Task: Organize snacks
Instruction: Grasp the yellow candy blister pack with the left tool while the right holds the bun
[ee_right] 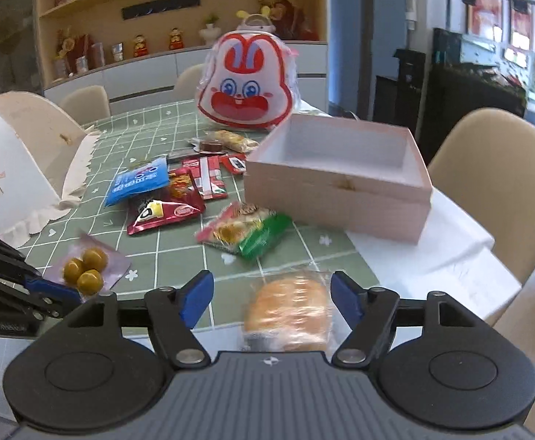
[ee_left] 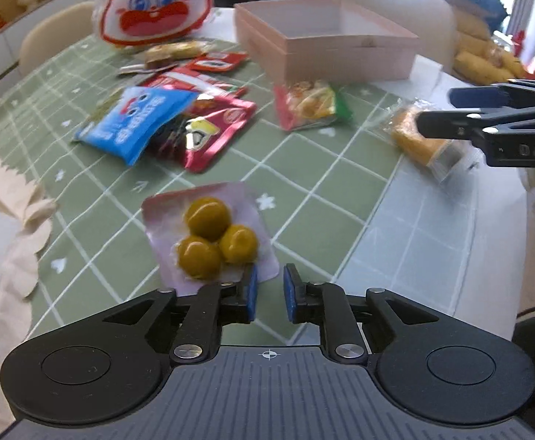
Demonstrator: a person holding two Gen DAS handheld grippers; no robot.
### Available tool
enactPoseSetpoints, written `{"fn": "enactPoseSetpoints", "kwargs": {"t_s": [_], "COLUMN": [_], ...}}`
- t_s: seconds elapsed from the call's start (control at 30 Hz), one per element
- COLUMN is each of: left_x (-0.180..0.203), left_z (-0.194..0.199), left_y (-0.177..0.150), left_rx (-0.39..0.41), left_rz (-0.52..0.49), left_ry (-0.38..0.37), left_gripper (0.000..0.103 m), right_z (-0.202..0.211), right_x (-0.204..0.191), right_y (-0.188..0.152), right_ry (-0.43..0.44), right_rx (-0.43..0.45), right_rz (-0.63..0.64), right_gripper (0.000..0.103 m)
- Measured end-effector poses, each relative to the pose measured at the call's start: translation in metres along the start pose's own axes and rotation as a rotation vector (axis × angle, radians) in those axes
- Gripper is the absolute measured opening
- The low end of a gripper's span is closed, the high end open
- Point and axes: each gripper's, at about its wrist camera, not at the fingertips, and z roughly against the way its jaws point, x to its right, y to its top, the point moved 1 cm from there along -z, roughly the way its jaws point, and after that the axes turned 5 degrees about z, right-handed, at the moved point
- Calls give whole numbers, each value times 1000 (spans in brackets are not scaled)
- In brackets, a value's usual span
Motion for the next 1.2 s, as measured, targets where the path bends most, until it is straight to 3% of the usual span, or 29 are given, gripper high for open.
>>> {"fn": "enactPoseSetpoints", "kwargs": {"t_s": [0.03, 0.1, 0.17, 0.3, 0.37, 0.47, 0.6, 0.87, 0.97, 1.03, 1.1, 1.2], "left_x": [0, -3, -8, -20, -29, -57, -86, -86, -69, -56, -43, -29], "left_z": [0, -2, -3, 10, 26, 30, 13, -14, -19, -25, -27, -27], "left_y": [1, 3, 5, 7, 9, 18, 19, 25, 28, 30, 31, 30], "left_rx": [-2, -12, -26, 3, 80, 140, 95, 48, 36, 34, 34, 21], "left_rz": [4, 24, 56, 115, 146, 235, 320, 312, 289, 272, 263, 253], "left_ry": [-25, -113, -189, -271, -244, -142, -79, -148, -189, -220, -240, -260], "left_gripper": [31, 59, 67, 61, 61, 61, 60, 62, 63, 63, 63, 63], "right_z": [-2, -5, -11, -20, -21, -21, -23, -23, -11, -7, -10, -11], "right_x": [1, 2, 1, -8, -13, -17, -20, -24, -25, -30, -37, -48], "right_y": [3, 5, 5, -1, -3, -5, -7, -6, 4, 11, 12, 7], "right_ry": [9, 27, 33, -3, -20, -36, -50, -59, 9, 80, 147, 217], "right_rx": [-10, -31, -59, -84, -90, -90, -87, -102, -87, -101, -144, -204], "right_rz": [4, -6, -9, 15, 51, 69, 84, 117, 82, 85, 100, 133], "right_gripper": [71, 71, 71, 73, 73, 76, 78, 78, 77, 69, 45, 34]}}
